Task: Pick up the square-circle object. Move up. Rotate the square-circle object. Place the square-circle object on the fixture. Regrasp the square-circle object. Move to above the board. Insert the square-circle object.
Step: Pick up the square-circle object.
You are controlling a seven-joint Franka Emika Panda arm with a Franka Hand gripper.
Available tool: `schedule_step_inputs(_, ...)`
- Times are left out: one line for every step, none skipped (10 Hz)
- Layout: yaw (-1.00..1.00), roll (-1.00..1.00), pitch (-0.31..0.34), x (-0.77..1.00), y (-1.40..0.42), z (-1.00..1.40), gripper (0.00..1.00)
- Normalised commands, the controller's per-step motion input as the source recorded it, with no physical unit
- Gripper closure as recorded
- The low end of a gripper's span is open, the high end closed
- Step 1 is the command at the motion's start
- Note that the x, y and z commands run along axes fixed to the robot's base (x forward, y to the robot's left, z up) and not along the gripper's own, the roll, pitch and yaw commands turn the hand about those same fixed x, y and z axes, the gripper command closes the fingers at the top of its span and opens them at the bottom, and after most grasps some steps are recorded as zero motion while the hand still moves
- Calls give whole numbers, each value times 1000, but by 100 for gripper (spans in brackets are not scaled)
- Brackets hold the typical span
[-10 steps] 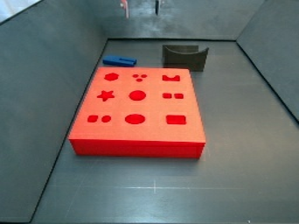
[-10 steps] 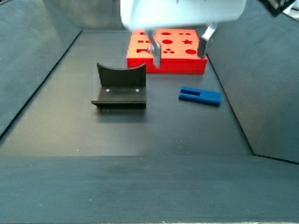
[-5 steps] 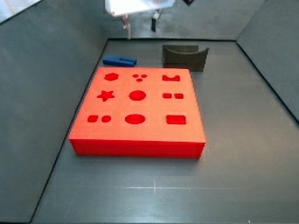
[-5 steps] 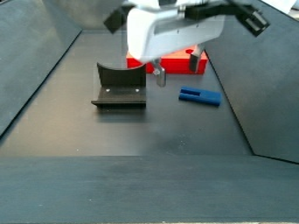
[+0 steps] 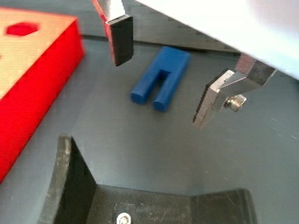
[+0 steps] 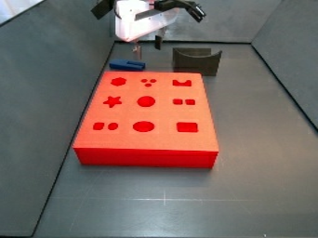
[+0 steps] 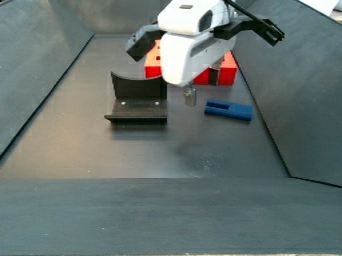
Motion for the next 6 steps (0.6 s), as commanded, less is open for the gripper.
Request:
schedule_step_inputs(569,0,-159,-454,-23,-271,0)
schedule_step_inputs(460,-40,-170,-317,0,-289,0)
schedule_step_inputs(386,-137,-194,-206,0,-289,0)
schedule_step_inputs(94,-6,-123,-146,0,-34,0)
schedule_step_inputs(0,0,0,0,0,-17,0)
schedule_step_inputs(57,-3,-121,-11,0,-183,0)
